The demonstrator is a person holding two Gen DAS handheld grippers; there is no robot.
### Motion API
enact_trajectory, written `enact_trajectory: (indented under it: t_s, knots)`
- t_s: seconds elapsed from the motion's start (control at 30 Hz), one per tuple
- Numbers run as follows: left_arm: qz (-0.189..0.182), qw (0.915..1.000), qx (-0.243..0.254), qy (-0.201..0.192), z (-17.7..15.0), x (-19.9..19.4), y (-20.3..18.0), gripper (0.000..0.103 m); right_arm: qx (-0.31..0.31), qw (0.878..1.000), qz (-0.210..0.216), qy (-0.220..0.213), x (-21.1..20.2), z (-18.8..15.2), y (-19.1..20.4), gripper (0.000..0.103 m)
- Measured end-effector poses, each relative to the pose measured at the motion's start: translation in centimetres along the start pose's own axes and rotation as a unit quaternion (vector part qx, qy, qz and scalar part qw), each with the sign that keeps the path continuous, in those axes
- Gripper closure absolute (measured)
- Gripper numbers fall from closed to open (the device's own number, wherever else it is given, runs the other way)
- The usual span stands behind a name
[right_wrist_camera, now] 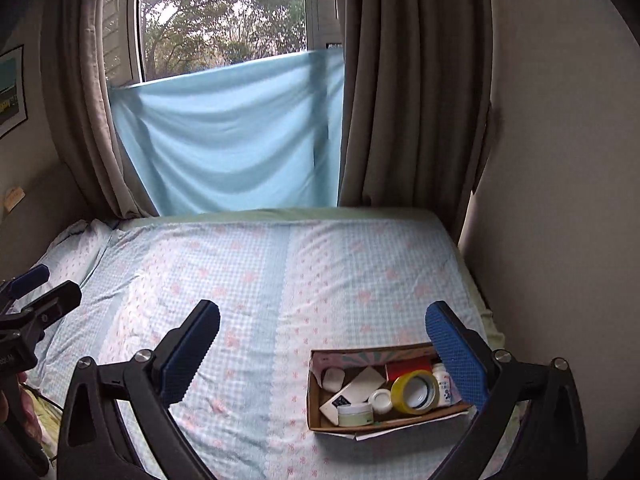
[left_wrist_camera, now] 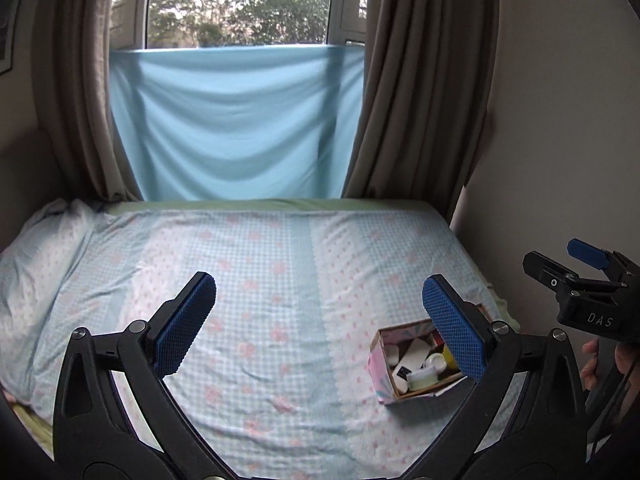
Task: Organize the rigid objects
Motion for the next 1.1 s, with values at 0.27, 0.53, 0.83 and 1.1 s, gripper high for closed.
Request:
enact_trajectory:
  t_s: [0.27, 0.53, 0.83, 1.1]
  knots:
    - [0.007, 0.9996, 0.004, -0.026, -0.4, -1.6, -1.6, 0.0, -0.003, 1.0, -0.012, -0.026, -1.8, -0.5, -0.7, 0.0]
    - [0.011, 0.9992, 0.002, -0.039, -0.8, -2.4, -2.7, 0.0, 0.001, 0.999, -0.017, -0.04, -2.8, -0.6, -1.8, 0.0]
    - [0.009, 0.9992, 0.008, -0.039, -1.1, -2.6, -3.9, 0.0, 0.003, 0.999, -0.011, -0.039, -2.9, -1.0, -2.8, 0.0]
    - [0.011, 0.9991, 0.007, -0.04, -1.1, -2.8, -4.4, 0.0, 0.0, 0.999, -0.005, -0.041, -3.1, -0.9, -3.1, 0.0]
Point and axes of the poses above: each gripper's, at about its wrist camera, not at the fingertips, and x roughly the way its jaws point, y to its left, z to its top, the point moved 5 cm from there along x, roughly the way its jaws point, and after that the axes turned 2 degrees about -x, right-handed, at the moved point
